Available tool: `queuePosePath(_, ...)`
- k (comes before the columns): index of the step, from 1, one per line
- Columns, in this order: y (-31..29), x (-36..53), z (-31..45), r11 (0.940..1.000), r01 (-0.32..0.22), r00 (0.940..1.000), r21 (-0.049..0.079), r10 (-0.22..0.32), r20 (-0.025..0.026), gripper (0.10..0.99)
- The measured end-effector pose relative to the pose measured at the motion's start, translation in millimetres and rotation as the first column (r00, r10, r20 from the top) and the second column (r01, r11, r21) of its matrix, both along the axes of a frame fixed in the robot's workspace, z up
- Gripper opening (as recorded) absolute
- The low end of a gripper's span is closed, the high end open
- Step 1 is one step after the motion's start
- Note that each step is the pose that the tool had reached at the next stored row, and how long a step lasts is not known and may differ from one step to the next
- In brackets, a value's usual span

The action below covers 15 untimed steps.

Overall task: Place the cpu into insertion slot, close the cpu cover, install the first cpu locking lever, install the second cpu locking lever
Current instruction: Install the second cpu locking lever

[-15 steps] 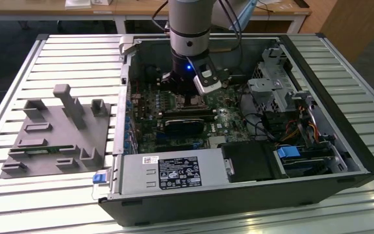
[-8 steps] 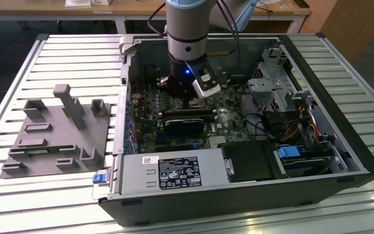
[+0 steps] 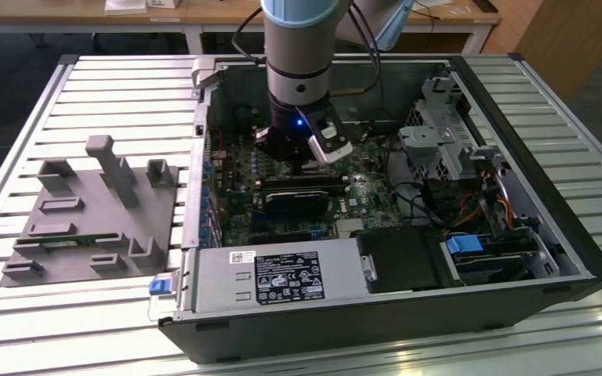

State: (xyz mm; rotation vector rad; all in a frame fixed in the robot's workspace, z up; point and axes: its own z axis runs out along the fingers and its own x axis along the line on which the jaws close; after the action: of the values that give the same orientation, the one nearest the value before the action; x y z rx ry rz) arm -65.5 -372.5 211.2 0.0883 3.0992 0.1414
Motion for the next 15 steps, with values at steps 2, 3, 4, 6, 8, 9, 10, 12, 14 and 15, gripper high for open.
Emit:
queuePosePath(2,-2.5,-0.5,-1.4,1.0,-0.004,1.0,0.003,0.004,0.0,0.106)
queuePosePath(3,-3.6,-0.6,-1.9,1.0,-0.006,1.0,0.005,0.006,0.0,0.106)
queuePosePath(4,-4.6,-0.8,-2.3,0.9999,-0.008,1.0,0.008,0.008,0.0,0.106)
queuePosePath(6,-6.2,-0.9,-2.9,0.9998,-0.011,0.9999,0.018,0.011,0.0002,0.106)
queuePosePath(8,-7.8,-1.0,-3.3,0.9995,-0.013,0.9999,0.027,0.013,0.0002,0.106)
queuePosePath(9,-8.8,-1.1,-3.4,0.9994,-0.014,0.9999,0.032,0.014,0.0002,0.106)
queuePosePath(10,-9.7,-1.1,-3.5,0.9992,-0.015,0.9999,0.038,0.015,0.0002,0.106)
queuePosePath(12,-11.5,-1.1,-3.7,0.9988,-0.017,0.9999,0.046,0.017,0.0005,0.106)
queuePosePath(14,-13.6,-1.1,-3.8,0.9985,-0.018,0.9998,0.051,0.018,0.0006,0.106)
queuePosePath(15,-14.7,-1.1,-3.8,0.9984,-0.019,0.9998,0.053,0.019,0.0006,0.106)
